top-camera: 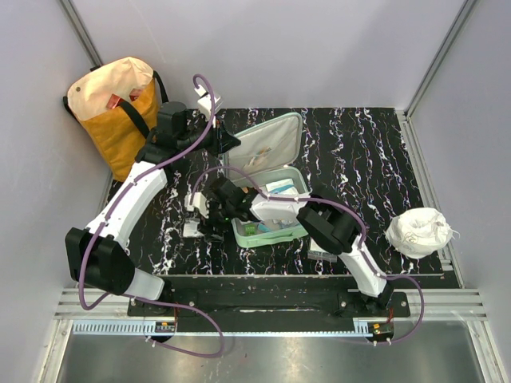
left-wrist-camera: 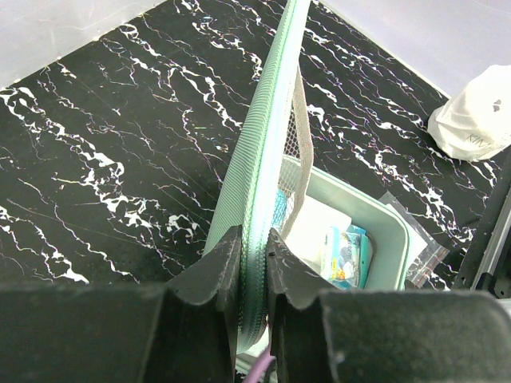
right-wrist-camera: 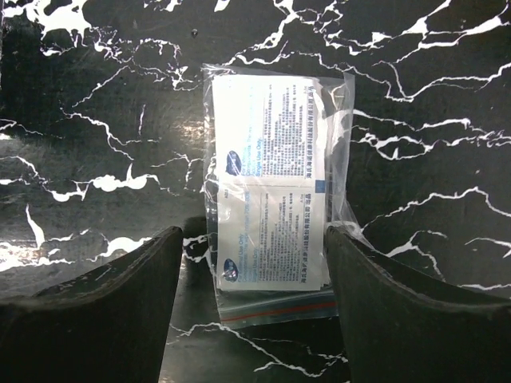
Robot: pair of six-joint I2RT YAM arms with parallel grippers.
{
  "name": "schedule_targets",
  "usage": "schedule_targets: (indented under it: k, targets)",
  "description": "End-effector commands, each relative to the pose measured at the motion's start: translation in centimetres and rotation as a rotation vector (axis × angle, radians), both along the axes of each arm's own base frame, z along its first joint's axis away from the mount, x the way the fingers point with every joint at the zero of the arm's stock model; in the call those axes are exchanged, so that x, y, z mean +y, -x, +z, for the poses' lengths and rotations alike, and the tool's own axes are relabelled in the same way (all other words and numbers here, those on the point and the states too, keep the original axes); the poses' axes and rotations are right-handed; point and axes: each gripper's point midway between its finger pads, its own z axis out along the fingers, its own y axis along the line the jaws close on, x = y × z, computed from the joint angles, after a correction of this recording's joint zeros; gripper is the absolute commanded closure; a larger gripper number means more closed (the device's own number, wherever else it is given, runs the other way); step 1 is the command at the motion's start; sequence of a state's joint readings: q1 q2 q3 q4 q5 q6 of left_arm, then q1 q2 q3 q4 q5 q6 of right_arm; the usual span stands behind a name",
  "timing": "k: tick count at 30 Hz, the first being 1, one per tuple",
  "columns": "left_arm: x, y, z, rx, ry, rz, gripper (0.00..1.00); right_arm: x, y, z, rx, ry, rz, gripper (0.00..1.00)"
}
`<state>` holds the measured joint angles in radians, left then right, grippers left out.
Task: Organize the medicine kit
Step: Adjust the medical item at the center of the board, then pick up the medical item at the center of the board.
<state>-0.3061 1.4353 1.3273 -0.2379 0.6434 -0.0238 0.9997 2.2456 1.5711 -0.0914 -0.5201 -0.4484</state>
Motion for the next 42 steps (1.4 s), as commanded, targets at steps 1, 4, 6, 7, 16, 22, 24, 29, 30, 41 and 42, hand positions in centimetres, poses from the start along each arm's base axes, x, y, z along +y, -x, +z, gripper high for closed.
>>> schedule_targets:
  k: [1, 4, 6, 7, 16, 22, 24, 29, 30, 41, 42]
  targets:
    - [-0.2, 1.0, 0.4, 0.032, 0.013, -0.021, 0.88, 0.4, 1.3, 1.8, -0.021, -0.020, -0.098, 0.21]
    - [0.0, 1.0, 0.5, 0.029, 0.009, -0.018, 0.88, 1.7, 0.3, 4.5, -0.088, -0.119, -0.125, 0.21]
    - [0.0, 1.0, 0.6, 0.023, 0.004, -0.014, 0.88, 2.2, -0.7, 5.7, -0.147, -0.149, -0.129, 0.20]
    - [0.1, 1.1, 0.6, 0.023, 0.002, -0.013, 0.88, 2.4, -1.2, 6.2, -0.178, -0.159, -0.124, 0.19]
    - [0.3, 1.2, 0.6, 0.017, -0.008, -0.006, 0.88, 3.0, -3.1, 6.6, -0.149, -0.199, -0.094, 0.18]
    - [0.3, 1.2, 0.7, 0.016, -0.008, -0.009, 0.88, 1.2, -1.8, 4.2, 0.045, -0.097, -0.092, 0.20]
    - [0.3, 1.2, 0.9, 0.012, -0.005, -0.007, 0.88, 0.8, -1.1, 3.7, 0.097, -0.077, -0.099, 0.20]
    - [0.1, 1.2, 0.8, 0.020, 0.000, -0.018, 0.88, 0.0, 0.7, 2.4, 0.202, -0.024, -0.097, 0.24]
    - [0.1, 1.2, 0.7, 0.021, -0.001, -0.016, 0.88, 0.0, 1.1, 2.1, 0.211, -0.017, -0.095, 0.24]
    - [0.2, 1.1, 0.7, 0.019, -0.005, -0.011, 0.88, 0.1, 0.2, -2.8, 0.079, 0.120, -0.251, 0.19]
    - [0.2, 1.1, 0.6, 0.021, -0.005, -0.013, 0.88, 0.0, 0.6, -3.2, 0.072, 0.133, -0.238, 0.19]
